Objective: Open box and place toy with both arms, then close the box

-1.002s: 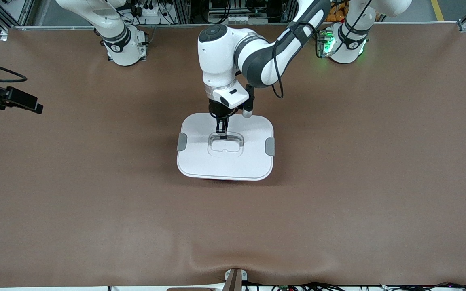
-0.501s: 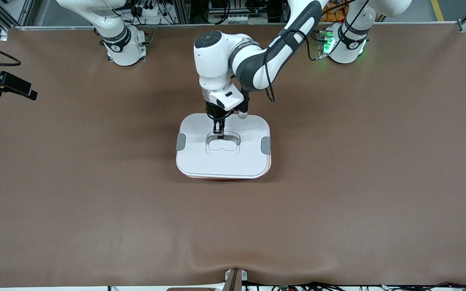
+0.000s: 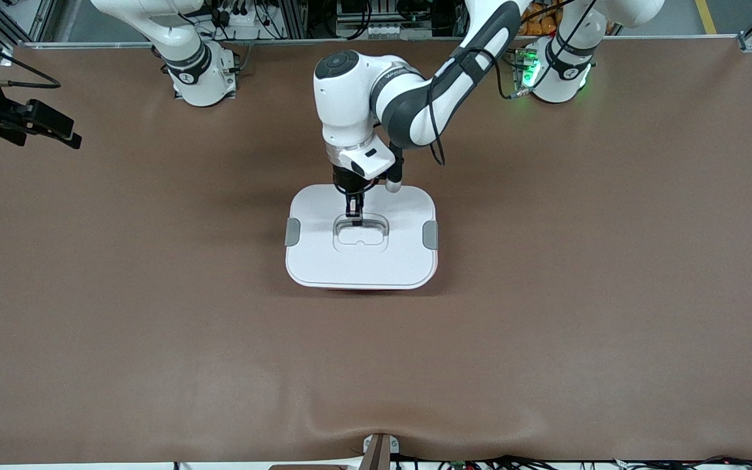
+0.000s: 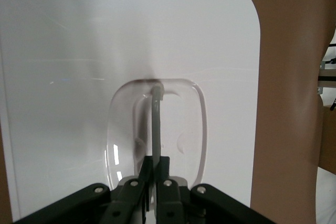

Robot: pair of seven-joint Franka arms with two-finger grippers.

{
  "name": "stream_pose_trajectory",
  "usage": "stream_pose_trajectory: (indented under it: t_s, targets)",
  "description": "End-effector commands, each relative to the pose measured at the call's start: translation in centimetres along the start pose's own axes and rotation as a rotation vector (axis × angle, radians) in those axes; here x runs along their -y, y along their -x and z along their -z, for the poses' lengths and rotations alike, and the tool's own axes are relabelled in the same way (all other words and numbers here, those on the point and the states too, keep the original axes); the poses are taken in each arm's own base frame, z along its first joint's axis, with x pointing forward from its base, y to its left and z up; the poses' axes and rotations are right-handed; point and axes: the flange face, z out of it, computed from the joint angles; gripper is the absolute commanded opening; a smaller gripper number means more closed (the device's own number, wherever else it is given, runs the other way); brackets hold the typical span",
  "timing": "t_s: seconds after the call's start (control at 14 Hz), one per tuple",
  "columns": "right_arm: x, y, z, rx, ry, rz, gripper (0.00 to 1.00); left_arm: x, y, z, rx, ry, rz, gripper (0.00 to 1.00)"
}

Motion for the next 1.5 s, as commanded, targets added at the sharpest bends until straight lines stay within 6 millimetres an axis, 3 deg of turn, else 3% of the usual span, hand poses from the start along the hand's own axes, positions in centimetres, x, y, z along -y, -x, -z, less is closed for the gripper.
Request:
stream_pose_trajectory:
  t_s: [0.0,1.07,1.43]
  targets:
    - [-0.3,0.7,0.4,-0.018,0.031,0.026,1.0,-0.6,0.0,0.6,-0.004,0.033,0.023,0.0]
    - [-1.1,0.5,0.3,-0.015,0.035,0.044,1.0,0.2,0.0,-0.6,-0.015,0.023,0.037,0.0]
    - [-1.9,0.4,0.6,-0.021,0.075,0.09,1.0,1.0,0.4,-2.1,-0.03,0.019,0.084,0.0]
